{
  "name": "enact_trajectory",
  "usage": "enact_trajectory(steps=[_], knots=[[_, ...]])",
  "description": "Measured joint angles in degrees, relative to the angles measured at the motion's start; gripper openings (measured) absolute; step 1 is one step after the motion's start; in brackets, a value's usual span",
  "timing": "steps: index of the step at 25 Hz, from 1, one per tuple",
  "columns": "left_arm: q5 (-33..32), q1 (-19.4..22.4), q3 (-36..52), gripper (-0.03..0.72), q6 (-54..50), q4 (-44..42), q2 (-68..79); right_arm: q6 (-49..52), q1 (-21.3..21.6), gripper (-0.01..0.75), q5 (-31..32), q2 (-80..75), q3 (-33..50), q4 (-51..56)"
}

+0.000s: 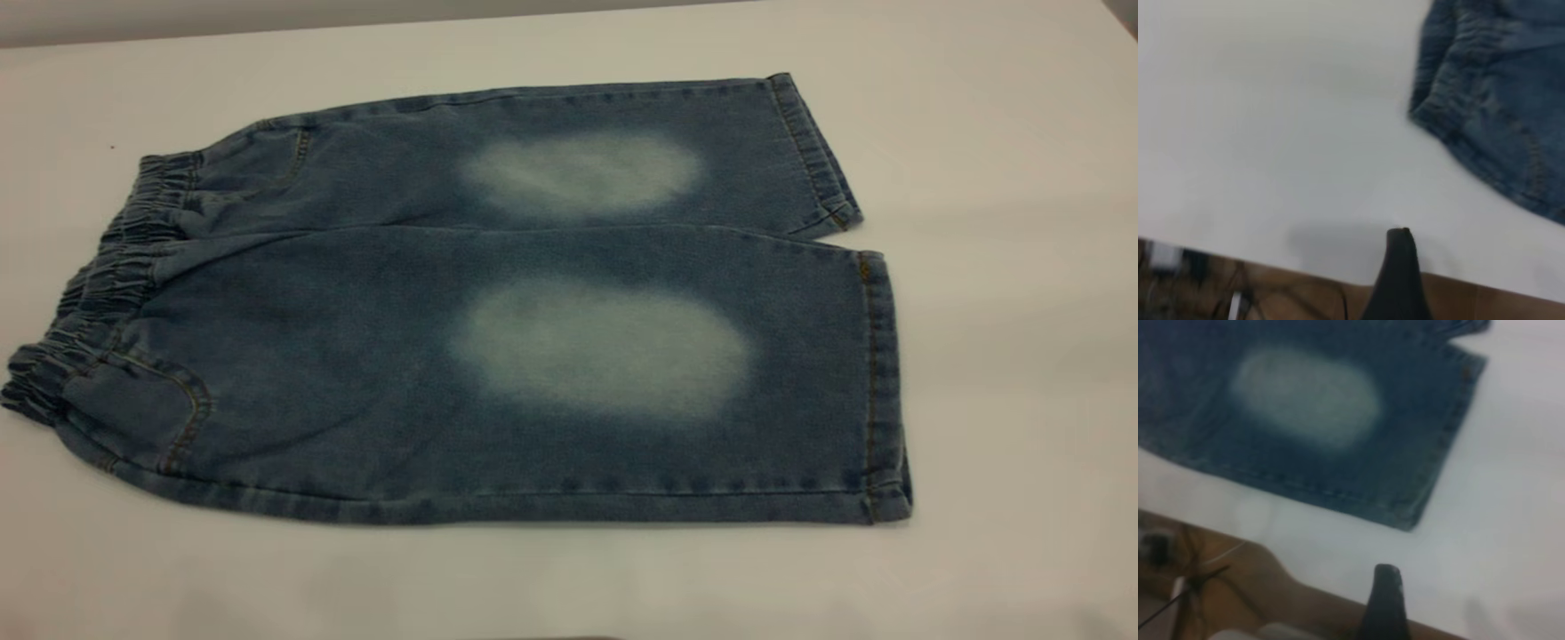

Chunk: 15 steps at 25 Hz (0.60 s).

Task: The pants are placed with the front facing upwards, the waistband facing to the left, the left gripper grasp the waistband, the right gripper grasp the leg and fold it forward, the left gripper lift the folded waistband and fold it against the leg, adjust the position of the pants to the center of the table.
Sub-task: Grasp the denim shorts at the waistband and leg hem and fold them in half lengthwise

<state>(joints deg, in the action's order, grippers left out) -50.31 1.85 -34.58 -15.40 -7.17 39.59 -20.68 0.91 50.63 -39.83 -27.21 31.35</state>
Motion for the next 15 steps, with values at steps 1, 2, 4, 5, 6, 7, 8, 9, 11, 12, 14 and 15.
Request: enact_trajectory(steps=[1,2,4,5,6,7,8,9,11,12,14,15], knots=[[1.0,0.0,-0.5,0.552,-1.0,-0.4,4.1,-2.0,0.0,0.550,-1.1,-3.2,0.0,2.2],[2.4,0.0,-1.0,0.552,-1.7,-0.4,8.2,-3.9,0.0,0.550,-2.3,-6.0,0.0,4.1],[5.8,0.0,-2.2,0.551,-2.4,-0.4,15.4,-7.6,0.0,0.551,-4.4,-12.2,-0.1,9.1],[7.1,0.0,-2.9,0.551,-2.7,-0.4,19.2,-9.8,0.0,0.551,-5.5,-14.7,-0.1,11.3],[8.6,0.0,-3.5,0.551,-2.8,-0.4,22.7,-11.7,0.0,0.551,-6.7,-17.6,-0.1,13.7],[9.7,0.0,-4.3,0.551,-2.9,-0.4,25.5,-13.8,0.0,0.551,-7.8,-20.2,-0.1,15.8],[10.8,0.0,-5.0,0.551,-2.9,-0.4,28.8,-15.6,0.0,0.551,-9.0,-22.7,-0.1,18.0],[11.9,0.0,-5.6,0.551,-3.0,-0.4,31.9,-17.3,0.0,0.551,-10.2,-24.7,-0.1,19.6],[14.2,0.0,-6.7,0.551,-3.5,-0.4,37.1,-20.4,0.0,0.551,-12.1,-28.9,-0.1,23.4],[15.1,0.0,-7.1,0.549,-3.9,-0.4,39.8,-22.1,0.0,0.551,-12.8,-30.7,-0.1,25.3],[17.8,0.0,-7.1,0.550,-5.2,-0.4,44.3,-25.5,0.0,0.551,-13.8,-33.4,-0.1,28.7],[19.0,0.0,-7.2,0.550,-5.7,-0.4,46.5,-27.4,0.0,0.551,-14.3,-34.6,-0.1,30.5]])
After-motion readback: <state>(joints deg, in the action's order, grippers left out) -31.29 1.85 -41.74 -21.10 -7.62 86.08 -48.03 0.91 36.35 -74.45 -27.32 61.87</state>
